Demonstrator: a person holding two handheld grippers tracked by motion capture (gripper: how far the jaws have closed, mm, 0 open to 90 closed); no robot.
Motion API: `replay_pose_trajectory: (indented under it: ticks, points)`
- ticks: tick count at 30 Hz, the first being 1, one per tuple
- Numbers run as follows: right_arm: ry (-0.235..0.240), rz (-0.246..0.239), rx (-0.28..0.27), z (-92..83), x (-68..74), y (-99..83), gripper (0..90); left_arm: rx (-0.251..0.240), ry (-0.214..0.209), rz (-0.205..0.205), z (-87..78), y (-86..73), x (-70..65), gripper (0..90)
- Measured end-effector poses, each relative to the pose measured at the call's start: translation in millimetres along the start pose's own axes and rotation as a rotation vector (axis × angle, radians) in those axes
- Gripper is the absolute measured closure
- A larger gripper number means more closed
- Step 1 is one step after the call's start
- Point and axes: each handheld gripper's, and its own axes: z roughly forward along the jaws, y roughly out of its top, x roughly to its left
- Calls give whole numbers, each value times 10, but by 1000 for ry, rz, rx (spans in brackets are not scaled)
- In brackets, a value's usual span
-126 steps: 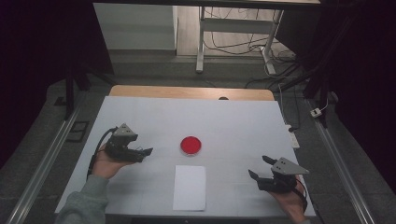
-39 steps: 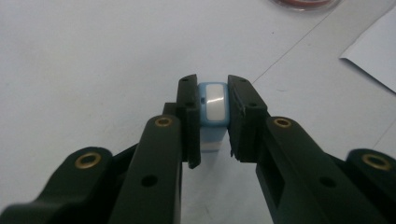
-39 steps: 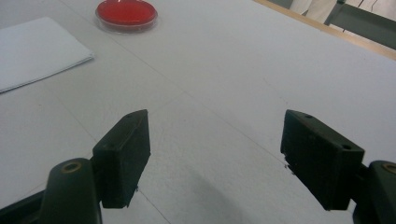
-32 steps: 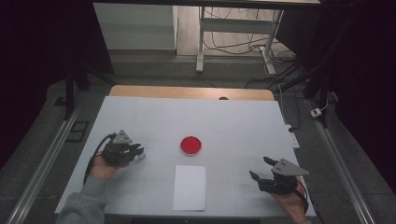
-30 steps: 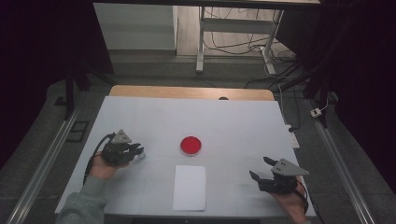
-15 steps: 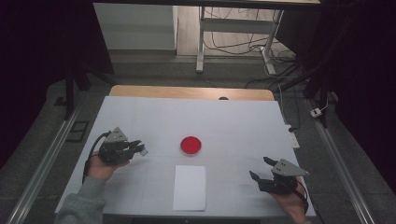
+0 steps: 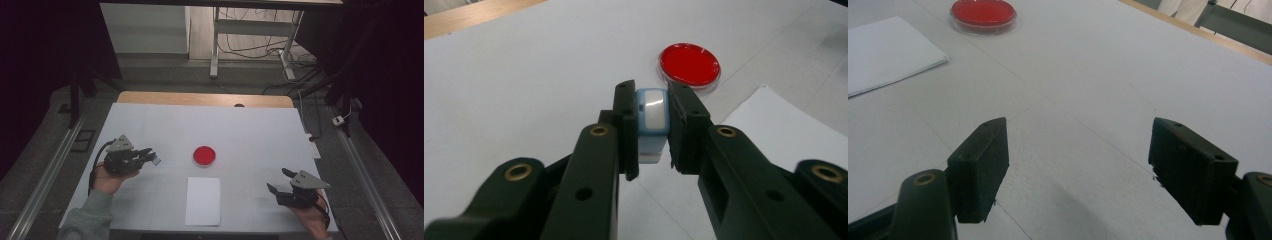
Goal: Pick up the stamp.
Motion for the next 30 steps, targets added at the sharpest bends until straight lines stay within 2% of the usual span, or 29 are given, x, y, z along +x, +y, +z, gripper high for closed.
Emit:
replay_pose_trajectory:
  ticks: [22, 30]
  points:
    - [2, -2, 1, 7, 5, 0, 236, -58, -72, -11, -39, 86, -128, 758]
    - [2, -4, 3, 11, 7, -2, 236, -69, -86, -6, -39, 114, -179, 758]
